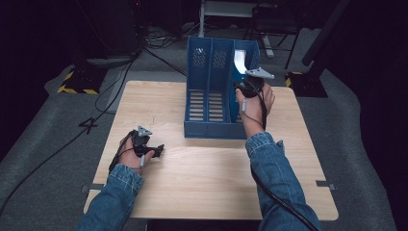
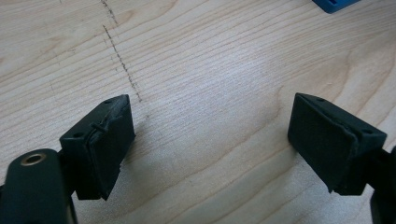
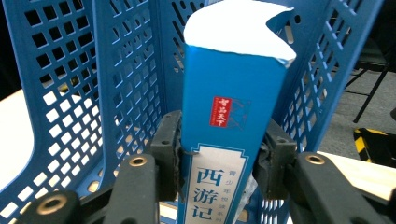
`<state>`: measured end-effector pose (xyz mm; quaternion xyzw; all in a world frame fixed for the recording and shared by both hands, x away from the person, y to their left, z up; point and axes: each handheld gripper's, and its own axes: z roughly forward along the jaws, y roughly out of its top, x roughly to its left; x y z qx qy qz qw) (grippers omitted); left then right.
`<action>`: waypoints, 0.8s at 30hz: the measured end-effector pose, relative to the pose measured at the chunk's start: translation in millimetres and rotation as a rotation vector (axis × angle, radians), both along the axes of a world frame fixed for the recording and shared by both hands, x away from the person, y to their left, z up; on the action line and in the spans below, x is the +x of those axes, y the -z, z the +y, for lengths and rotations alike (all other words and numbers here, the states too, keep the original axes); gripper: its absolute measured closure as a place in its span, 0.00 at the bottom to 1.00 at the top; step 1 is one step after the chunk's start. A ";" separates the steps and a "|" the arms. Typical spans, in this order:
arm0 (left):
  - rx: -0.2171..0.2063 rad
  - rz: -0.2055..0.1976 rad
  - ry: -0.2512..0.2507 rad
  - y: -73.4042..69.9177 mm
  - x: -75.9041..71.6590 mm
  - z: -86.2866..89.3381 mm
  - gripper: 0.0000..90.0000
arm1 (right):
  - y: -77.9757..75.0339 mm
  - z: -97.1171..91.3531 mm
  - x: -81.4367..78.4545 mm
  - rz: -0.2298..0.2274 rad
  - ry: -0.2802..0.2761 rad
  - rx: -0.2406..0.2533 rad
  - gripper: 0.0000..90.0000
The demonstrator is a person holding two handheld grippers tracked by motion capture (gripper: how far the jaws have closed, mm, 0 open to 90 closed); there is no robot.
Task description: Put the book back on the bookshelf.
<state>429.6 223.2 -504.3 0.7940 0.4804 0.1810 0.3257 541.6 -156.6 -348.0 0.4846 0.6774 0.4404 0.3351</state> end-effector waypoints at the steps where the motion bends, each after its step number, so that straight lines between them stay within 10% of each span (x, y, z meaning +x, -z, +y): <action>1: -0.001 0.001 0.001 0.0 -0.1 0.0 0.17 | -0.1 -4.1 -3.5 0.007 -0.010 -0.002 0.63; 18: -0.002 0.000 0.020 0.3 -5.1 3.1 0.17 | -37.5 -20.8 -53.4 -0.040 -0.157 -0.021 0.50; 24: -0.003 0.002 0.017 0.2 -8.5 6.7 0.17 | -46.1 -39.6 -75.4 -0.022 -0.251 0.070 0.49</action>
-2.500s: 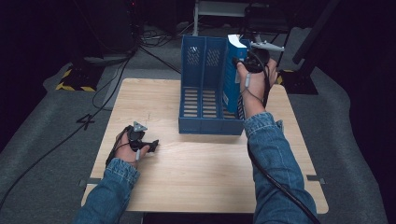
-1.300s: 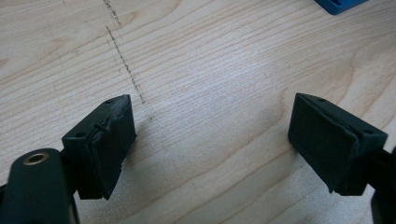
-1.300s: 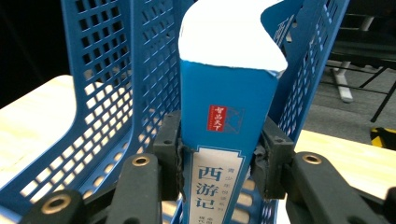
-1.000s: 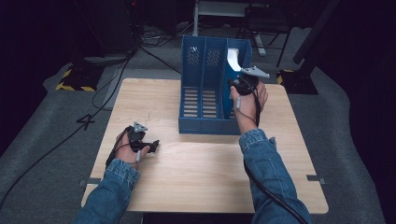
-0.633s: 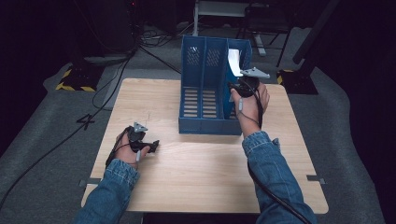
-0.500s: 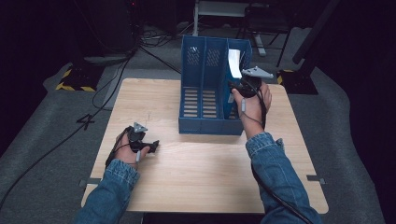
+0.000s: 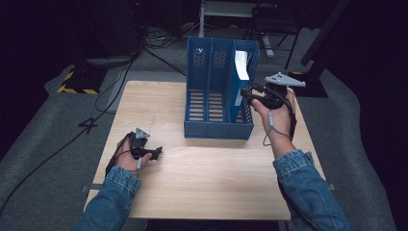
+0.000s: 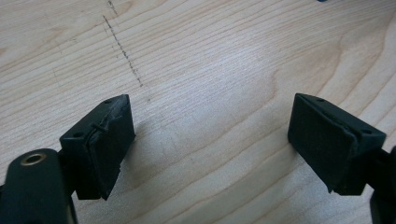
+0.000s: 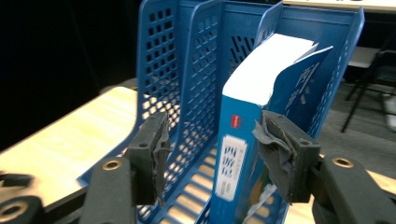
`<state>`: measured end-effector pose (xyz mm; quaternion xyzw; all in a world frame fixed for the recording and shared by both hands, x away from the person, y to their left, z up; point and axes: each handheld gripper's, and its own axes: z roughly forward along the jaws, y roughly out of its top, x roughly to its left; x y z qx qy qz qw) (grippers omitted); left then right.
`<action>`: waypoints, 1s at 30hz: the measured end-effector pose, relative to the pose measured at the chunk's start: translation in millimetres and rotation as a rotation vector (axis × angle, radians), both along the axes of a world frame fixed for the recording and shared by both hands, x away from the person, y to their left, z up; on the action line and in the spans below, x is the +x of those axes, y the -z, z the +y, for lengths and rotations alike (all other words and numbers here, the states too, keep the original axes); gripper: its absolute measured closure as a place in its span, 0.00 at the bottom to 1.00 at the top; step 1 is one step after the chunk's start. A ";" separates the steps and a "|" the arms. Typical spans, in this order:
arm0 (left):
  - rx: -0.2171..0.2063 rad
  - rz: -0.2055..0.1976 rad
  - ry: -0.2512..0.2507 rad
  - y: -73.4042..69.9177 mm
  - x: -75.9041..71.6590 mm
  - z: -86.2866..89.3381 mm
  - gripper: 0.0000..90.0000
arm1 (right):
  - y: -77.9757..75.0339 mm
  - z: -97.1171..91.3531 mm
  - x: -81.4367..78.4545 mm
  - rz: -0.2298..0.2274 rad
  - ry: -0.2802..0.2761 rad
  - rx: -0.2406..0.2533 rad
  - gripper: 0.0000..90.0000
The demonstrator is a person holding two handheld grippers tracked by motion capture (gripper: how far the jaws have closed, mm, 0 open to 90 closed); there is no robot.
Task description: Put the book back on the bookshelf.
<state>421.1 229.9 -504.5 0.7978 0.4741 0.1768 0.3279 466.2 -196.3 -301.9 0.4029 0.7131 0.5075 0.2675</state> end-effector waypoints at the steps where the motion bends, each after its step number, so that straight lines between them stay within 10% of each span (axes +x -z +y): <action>1: 0.000 0.000 0.000 0.0 0.0 0.0 0.17 | -1.2 -4.5 -4.7 -0.002 -0.005 -0.005 0.49; 14: -0.001 0.000 0.001 0.0 0.3 0.0 0.17 | 5.4 -57.6 -43.8 0.057 -0.014 -0.029 0.43; 30: -0.002 -0.001 0.001 0.0 0.5 -0.1 0.17 | 52.4 -105.3 -63.8 0.265 -0.038 -0.139 0.38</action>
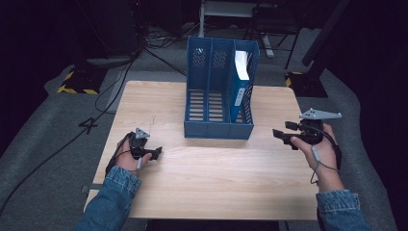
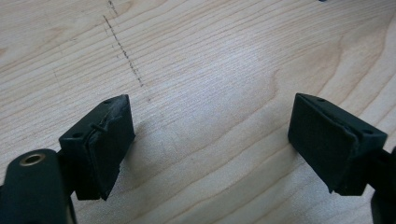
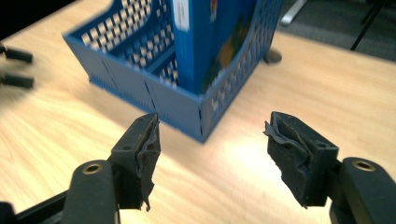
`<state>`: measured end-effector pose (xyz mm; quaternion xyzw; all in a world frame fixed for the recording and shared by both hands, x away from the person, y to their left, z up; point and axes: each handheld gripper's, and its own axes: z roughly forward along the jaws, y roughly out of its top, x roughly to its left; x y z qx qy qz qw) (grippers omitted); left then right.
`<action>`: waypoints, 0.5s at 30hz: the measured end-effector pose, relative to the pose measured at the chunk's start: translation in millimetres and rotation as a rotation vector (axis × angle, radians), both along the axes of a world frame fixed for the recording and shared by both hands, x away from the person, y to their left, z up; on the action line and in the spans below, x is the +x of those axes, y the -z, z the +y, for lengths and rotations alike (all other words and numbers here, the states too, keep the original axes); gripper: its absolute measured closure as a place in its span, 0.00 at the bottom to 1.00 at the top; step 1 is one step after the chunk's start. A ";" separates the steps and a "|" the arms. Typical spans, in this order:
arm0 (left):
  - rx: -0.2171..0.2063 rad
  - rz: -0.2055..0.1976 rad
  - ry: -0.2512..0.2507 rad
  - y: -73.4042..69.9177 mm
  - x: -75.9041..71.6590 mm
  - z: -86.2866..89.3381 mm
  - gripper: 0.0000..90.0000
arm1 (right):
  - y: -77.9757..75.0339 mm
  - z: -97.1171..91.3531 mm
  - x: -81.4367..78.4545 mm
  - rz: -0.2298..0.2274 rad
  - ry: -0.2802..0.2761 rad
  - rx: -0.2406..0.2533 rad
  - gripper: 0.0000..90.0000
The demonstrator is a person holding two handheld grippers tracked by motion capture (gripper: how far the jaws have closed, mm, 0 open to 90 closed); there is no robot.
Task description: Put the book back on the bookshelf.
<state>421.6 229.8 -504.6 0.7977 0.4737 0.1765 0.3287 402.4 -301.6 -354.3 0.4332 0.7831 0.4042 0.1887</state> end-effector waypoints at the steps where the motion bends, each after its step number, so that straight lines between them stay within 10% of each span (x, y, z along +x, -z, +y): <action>1: 0.000 0.000 0.001 0.0 0.0 0.0 0.17 | 4.0 -1.7 -0.6 0.014 0.002 -0.002 0.38; 15: 0.001 0.000 0.001 0.0 0.0 0.0 0.17 | 76.7 -16.4 -6.3 0.076 0.016 -0.012 0.35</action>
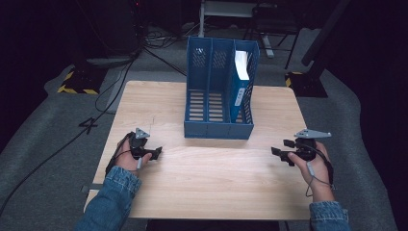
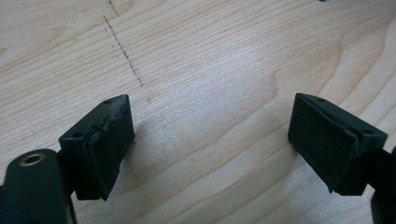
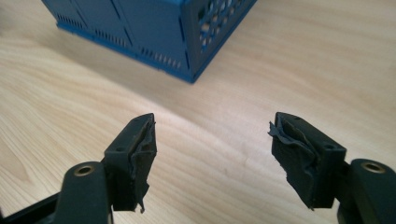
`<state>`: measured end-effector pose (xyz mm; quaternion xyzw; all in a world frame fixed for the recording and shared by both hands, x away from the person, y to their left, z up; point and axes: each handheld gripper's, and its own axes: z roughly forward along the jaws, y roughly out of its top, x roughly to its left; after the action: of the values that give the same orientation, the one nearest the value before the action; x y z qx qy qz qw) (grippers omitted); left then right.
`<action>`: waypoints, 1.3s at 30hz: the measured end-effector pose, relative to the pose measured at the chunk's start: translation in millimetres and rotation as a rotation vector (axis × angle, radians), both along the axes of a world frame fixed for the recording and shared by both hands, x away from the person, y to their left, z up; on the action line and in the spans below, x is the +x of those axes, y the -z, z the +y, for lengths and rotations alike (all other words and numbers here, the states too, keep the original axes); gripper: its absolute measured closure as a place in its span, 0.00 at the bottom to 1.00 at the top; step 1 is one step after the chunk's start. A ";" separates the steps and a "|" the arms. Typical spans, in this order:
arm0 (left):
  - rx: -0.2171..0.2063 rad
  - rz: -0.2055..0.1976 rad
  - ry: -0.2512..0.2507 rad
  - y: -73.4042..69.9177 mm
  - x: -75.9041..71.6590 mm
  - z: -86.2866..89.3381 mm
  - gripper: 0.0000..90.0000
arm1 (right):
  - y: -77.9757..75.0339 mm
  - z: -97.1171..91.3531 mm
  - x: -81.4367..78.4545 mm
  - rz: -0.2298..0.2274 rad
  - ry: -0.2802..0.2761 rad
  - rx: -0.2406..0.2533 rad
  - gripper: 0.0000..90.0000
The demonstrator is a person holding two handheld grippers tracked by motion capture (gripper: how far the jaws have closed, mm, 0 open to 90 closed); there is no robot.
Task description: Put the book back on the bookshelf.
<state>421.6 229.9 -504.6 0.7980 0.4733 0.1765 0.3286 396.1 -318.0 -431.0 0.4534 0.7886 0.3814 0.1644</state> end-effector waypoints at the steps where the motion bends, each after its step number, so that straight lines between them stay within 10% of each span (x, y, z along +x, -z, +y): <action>1: 0.000 0.000 0.000 0.0 0.0 0.0 0.17 | 4.1 0.3 0.3 0.003 -0.003 -0.006 0.35; 8: 0.000 0.000 0.000 0.0 0.0 0.0 0.17 | 37.2 -0.4 1.5 0.014 0.013 0.041 0.33; 22: 0.002 0.000 0.005 -0.1 0.5 0.3 0.17 | 60.5 2.2 -4.1 0.115 -0.027 -0.099 0.19; 30: 0.002 0.000 0.005 -0.1 0.8 0.0 0.16 | 75.0 11.5 -4.0 -0.008 0.043 -0.109 0.04; 39: 0.004 -0.004 0.007 0.1 1.3 0.1 0.16 | 75.4 13.3 -2.0 0.003 0.034 -0.116 0.00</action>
<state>422.9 229.9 -504.6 0.8001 0.4695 0.1778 0.3283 394.1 -304.7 -506.4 0.4571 0.8017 0.3315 0.1959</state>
